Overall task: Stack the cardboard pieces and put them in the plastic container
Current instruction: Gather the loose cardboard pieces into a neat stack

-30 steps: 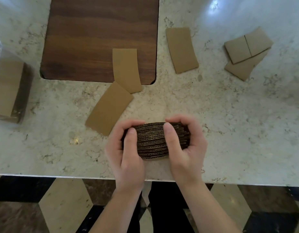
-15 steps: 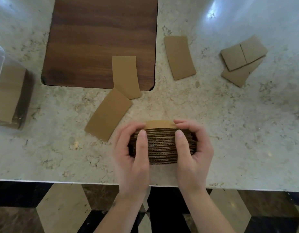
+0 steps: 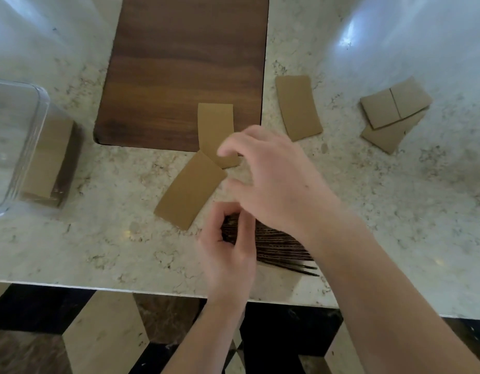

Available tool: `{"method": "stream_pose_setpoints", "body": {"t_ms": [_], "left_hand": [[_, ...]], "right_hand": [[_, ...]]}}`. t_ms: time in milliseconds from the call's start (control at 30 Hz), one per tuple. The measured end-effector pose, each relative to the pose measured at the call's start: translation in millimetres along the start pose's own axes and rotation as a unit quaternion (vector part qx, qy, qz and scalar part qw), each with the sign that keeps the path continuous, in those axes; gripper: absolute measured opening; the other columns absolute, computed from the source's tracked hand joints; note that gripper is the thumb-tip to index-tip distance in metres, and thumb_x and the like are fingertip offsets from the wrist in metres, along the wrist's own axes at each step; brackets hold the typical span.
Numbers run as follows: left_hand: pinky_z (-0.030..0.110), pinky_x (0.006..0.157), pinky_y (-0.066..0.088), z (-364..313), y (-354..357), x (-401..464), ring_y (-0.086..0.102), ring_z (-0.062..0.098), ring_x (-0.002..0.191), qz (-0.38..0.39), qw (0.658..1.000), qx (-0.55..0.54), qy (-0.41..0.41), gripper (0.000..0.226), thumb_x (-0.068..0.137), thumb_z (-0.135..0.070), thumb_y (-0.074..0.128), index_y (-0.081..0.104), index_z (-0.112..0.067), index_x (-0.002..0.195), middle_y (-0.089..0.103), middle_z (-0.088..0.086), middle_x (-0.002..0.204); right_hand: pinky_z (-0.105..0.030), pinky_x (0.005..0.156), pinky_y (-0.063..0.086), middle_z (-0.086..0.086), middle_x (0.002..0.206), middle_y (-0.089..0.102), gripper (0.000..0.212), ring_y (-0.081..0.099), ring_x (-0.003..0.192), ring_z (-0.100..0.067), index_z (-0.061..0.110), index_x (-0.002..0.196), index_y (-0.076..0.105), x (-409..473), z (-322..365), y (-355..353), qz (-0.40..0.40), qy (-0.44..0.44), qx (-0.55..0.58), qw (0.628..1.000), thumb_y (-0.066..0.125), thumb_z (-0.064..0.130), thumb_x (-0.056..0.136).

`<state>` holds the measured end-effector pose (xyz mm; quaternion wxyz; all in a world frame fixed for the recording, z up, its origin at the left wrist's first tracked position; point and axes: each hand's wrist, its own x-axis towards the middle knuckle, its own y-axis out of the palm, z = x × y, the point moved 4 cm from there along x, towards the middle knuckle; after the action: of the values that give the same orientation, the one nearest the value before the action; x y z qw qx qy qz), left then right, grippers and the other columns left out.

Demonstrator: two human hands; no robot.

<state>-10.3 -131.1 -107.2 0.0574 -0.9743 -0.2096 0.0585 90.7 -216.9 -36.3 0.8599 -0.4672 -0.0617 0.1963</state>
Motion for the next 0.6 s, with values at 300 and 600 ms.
{"method": "stream_pose_setpoints", "body": {"t_ms": [300,600], "left_hand": [[0.026,0.062,0.048,6,-1,2,0.064,0.011,0.071,0.017,1.0,0.005,0.011,0.016,0.098,-0.029,0.059,0.07,-0.025,0.087,0.069,-0.007,0.078],[0.049,0.068,0.059,13,3,-3,0.071,0.023,0.079,-0.01,1.0,-0.002,0.027,0.021,0.102,-0.033,0.058,0.073,-0.02,0.095,0.073,-0.001,0.085]], "right_hand": [[-0.044,0.094,0.034,0.0,0.112,0.049,0.039,0.04,0.107,-0.019,0.027,0.125,0.064,66,54,61,0.255,-0.201,-0.192,0.926,0.077,0.037,0.089],[-0.029,0.05,0.06,-0.007,0.1,0.074,0.016,0.074,0.082,-0.023,0.013,0.101,0.069,68,-32,12,0.015,0.335,0.269,0.903,0.073,0.027,0.093]]}}
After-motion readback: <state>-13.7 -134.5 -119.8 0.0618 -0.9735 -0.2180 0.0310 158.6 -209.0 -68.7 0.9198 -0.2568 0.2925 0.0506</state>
